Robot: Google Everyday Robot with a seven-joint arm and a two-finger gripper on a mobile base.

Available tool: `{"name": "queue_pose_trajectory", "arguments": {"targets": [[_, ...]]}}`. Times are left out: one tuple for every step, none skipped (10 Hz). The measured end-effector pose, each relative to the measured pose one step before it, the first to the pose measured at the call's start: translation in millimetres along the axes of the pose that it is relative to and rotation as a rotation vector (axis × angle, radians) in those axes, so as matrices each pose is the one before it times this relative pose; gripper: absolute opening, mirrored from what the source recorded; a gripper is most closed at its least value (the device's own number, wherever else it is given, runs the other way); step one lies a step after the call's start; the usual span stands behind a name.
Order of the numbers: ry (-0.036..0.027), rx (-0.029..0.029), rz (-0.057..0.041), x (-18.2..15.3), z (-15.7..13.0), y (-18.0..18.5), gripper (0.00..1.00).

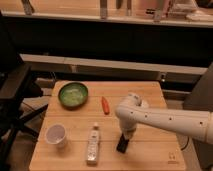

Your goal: Push the eraser across the table

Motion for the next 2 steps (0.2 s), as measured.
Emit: {"name": "queue_pose_trajectory", "arguments": {"targets": [[0.0092,-0.00062,-0.0097,1.02,-0.49,1.49,0.0],[0.0079,-0.0017,-0.01462,-0.7,-0.26,2.72,0.0]]}}
